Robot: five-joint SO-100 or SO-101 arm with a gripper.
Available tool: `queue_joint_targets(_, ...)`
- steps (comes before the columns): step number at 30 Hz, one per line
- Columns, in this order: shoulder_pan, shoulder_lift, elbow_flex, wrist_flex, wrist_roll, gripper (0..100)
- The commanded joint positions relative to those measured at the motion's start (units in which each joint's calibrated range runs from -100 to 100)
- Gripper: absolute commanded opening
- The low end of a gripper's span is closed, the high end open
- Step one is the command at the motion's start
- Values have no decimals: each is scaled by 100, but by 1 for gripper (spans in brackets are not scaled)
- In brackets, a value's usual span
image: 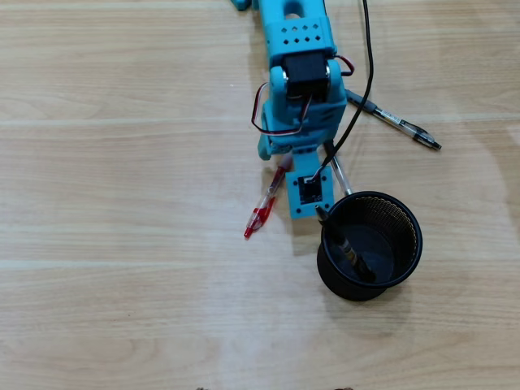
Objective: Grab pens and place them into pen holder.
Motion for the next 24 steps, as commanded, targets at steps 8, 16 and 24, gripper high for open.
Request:
queue_joint_targets(8,-1,431,-51,-650,-32,21)
queue_joint_targets(16,136,617,-33,-899,20,1)
queue_joint_targets(24,475,347,-87,-899,350,2)
